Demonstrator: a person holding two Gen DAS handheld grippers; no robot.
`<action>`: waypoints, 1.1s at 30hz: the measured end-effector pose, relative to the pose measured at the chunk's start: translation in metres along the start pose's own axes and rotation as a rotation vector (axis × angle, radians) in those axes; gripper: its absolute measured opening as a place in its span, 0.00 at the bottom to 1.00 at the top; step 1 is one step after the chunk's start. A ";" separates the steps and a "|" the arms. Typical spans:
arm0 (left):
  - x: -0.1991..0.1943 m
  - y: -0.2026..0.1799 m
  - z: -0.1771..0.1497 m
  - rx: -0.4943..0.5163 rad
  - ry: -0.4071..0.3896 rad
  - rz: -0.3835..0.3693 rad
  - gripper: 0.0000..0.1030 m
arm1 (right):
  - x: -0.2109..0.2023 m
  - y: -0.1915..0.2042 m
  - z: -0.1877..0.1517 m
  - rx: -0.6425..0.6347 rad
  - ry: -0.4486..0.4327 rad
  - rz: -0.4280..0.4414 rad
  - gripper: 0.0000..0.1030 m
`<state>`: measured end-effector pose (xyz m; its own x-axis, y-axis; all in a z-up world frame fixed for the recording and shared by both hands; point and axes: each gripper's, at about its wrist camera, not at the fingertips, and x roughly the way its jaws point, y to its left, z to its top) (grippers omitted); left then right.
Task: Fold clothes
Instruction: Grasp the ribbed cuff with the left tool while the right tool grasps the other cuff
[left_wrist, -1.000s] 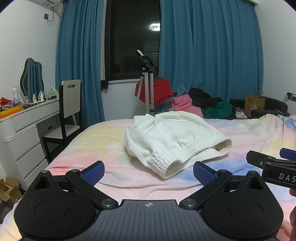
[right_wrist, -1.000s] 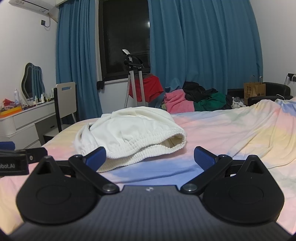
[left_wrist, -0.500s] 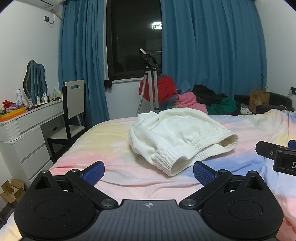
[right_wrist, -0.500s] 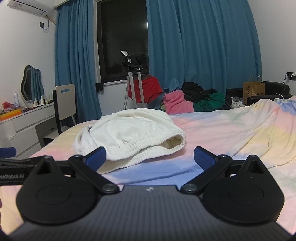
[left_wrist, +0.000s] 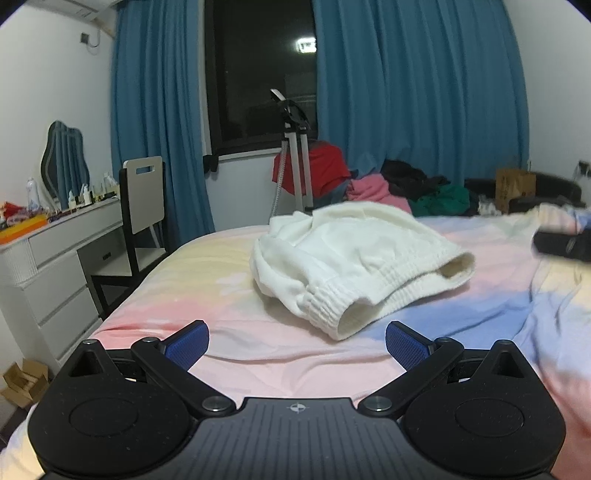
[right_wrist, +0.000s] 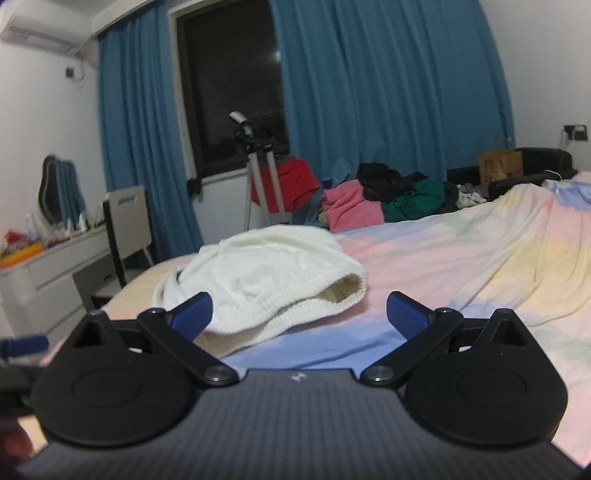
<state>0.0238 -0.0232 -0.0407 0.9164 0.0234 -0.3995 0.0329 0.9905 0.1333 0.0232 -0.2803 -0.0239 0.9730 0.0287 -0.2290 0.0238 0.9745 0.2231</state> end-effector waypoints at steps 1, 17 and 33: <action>0.007 -0.003 -0.001 0.015 0.010 0.003 0.99 | 0.000 -0.003 0.001 0.015 0.000 0.000 0.86; 0.162 -0.056 -0.002 0.344 0.023 0.096 0.82 | 0.044 -0.032 -0.012 0.020 -0.030 -0.091 0.30; 0.079 0.060 0.064 -0.068 -0.092 0.019 0.14 | 0.090 -0.049 -0.031 0.122 0.094 -0.047 0.31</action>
<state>0.1234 0.0290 -0.0059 0.9494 0.0330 -0.3123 -0.0094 0.9970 0.0769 0.1022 -0.3189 -0.0851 0.9445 0.0105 -0.3283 0.1016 0.9411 0.3225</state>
